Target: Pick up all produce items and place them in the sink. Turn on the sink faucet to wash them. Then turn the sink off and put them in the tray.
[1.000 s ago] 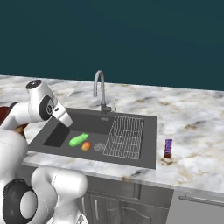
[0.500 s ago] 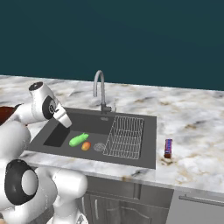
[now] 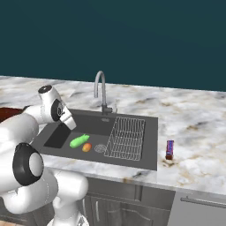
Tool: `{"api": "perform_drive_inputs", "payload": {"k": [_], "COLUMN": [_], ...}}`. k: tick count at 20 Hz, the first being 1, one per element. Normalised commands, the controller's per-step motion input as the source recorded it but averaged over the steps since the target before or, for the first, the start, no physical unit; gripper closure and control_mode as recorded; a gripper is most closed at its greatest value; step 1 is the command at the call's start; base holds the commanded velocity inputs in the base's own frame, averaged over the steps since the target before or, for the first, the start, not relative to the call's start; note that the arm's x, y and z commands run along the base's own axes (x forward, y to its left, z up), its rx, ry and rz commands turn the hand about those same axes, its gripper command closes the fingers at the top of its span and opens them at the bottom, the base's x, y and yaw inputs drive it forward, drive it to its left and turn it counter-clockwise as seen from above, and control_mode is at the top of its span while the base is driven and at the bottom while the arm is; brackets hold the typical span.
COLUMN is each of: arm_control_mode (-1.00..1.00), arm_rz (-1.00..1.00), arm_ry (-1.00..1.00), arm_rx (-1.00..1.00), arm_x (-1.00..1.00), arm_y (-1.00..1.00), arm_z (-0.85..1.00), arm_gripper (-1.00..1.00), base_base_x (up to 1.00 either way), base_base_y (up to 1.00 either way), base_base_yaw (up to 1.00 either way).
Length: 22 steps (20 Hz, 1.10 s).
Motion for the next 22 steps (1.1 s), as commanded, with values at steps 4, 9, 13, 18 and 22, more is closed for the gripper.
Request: {"api": "perform_drive_inputs", "payload": {"k": [4,9,13,18,22], "arm_control_mode": [-1.00,-1.00,-1.00,-1.00,-1.00], "arm_rz": [0.00,0.00,0.00,0.00,0.01], "arm_ry": [0.00,0.00,0.00,0.00,0.03], "arm_rx": [0.00,0.00,0.00,0.00,0.00], "arm_x": [0.26,0.27,0.27,0.29,0.11], "arm_y": [0.00,0.00,0.00,0.00,0.00], "arm_z": [-0.33,-0.37,-0.36,-0.36,-0.22], "arm_gripper": [-1.00,-1.00,-1.00,-1.00,-1.00], "base_base_x": [0.00,0.00,0.00,0.00,0.00], "base_base_y": [0.00,0.00,0.00,0.00,0.00], "base_base_yaw": [0.00,0.00,0.00,0.00,0.00]}}
